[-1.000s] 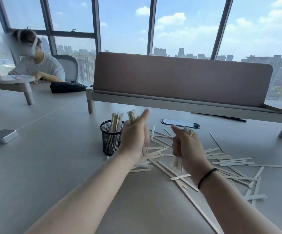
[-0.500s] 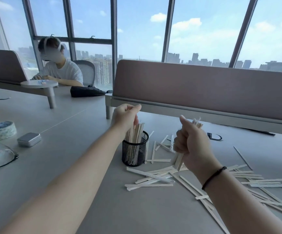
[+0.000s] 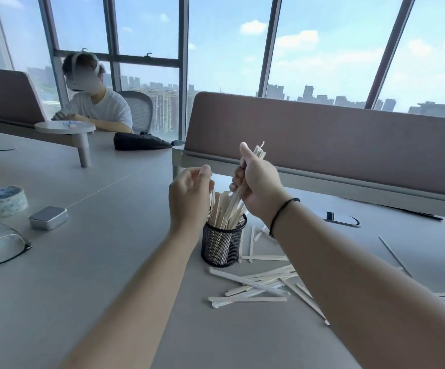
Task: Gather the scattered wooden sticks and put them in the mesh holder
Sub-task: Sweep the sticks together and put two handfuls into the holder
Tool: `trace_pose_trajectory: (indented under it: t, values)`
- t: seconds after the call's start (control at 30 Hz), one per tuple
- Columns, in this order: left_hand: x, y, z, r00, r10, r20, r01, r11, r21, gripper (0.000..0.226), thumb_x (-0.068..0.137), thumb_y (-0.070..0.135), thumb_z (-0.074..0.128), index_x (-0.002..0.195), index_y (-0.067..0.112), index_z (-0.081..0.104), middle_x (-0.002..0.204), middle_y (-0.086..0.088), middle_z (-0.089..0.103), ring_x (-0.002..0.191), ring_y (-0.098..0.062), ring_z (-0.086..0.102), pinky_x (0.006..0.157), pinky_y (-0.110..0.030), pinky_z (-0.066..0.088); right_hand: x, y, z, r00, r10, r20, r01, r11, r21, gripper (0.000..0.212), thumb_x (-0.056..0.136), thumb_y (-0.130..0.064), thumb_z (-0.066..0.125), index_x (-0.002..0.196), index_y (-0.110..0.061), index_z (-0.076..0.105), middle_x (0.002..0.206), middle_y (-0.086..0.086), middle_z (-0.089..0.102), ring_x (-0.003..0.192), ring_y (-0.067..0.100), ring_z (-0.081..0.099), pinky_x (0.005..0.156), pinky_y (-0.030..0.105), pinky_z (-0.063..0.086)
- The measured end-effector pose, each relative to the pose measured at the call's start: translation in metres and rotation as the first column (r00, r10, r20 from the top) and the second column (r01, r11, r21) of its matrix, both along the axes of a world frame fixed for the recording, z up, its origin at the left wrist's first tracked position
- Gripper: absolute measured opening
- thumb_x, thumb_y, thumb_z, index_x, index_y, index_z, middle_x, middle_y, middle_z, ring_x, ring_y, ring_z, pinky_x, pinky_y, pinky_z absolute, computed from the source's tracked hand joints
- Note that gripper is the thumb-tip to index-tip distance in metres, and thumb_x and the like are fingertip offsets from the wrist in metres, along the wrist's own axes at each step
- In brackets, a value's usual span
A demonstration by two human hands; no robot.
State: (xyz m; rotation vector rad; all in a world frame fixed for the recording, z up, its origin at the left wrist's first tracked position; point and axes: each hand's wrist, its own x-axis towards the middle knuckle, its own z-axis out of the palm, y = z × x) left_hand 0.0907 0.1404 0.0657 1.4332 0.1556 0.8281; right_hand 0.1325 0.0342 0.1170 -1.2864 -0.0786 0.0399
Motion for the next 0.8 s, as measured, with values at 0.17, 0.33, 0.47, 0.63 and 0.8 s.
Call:
trace_pose_trajectory:
  t: [0.17, 0.33, 0.47, 0.63, 0.8]
  values:
    - [-0.001, -0.002, -0.006, 1.000, -0.005, 0.009, 0.005, 1.000, -0.015, 0.032, 0.096, 0.034, 0.059, 0.074, 0.013, 0.069, 0.064, 0.001, 0.068, 0.067, -0.017, 0.067, 0.077, -0.044, 0.058, 0.005, 0.013, -0.017, 0.999, 0.015, 0.037, -0.007, 0.978, -0.210, 0.037, 0.094, -0.037, 0.063, 0.069, -0.011, 0.055, 0.051, 0.002, 0.050, 0.046, 0.020, 0.048, 0.061, 0.037, 0.047]
    - [-0.004, 0.000, -0.007, 1.000, 0.006, 0.010, -0.006, 1.000, 0.004, 0.031, 0.098, 0.032, 0.058, 0.070, 0.020, 0.067, 0.066, -0.001, 0.068, 0.065, -0.012, 0.063, 0.074, -0.042, 0.057, 0.005, 0.012, -0.021, 0.975, 0.010, 0.224, 0.066, 0.941, -0.332, 0.030, 0.098, -0.027, 0.057, 0.075, -0.010, 0.067, 0.060, 0.003, 0.068, 0.064, 0.021, 0.065, 0.075, 0.045, 0.058]
    - [-0.004, 0.001, -0.007, 0.999, -0.017, 0.027, 0.017, 1.000, 0.024, 0.028, 0.096, 0.028, 0.059, 0.074, 0.013, 0.067, 0.066, -0.001, 0.066, 0.064, -0.012, 0.060, 0.071, -0.044, 0.056, 0.002, -0.001, -0.014, 0.920, 0.001, 0.391, 0.169, 0.900, -0.401, 0.030, 0.098, -0.028, 0.058, 0.074, -0.016, 0.071, 0.066, -0.002, 0.074, 0.073, 0.020, 0.067, 0.083, 0.045, 0.057]
    - [-0.021, -0.025, 0.004, 0.986, -0.096, 0.134, 0.064, 0.972, 0.227, 0.028, 0.097, 0.020, 0.059, 0.077, 0.003, 0.066, 0.060, -0.009, 0.063, 0.056, -0.012, 0.058, 0.056, -0.033, 0.050, -0.006, -0.035, -0.016, 0.931, -0.137, 0.340, 0.215, 0.955, -0.204, 0.028, 0.097, -0.024, 0.059, 0.075, -0.012, 0.071, 0.067, 0.004, 0.074, 0.073, 0.017, 0.070, 0.079, 0.033, 0.056]
    - [-0.041, -0.063, -0.004, 0.909, -0.416, -0.006, 0.355, 0.768, 0.533, 0.017, 0.097, 0.026, 0.059, 0.084, 0.018, 0.067, 0.068, 0.000, 0.069, 0.062, -0.017, 0.066, 0.063, -0.037, 0.057, -0.011, -0.102, -0.048, 0.947, -0.230, 0.224, 0.282, 0.930, -0.237, 0.019, 0.092, -0.016, 0.061, 0.078, -0.012, 0.072, 0.068, 0.005, 0.074, 0.072, 0.020, 0.068, 0.080, 0.036, 0.056]
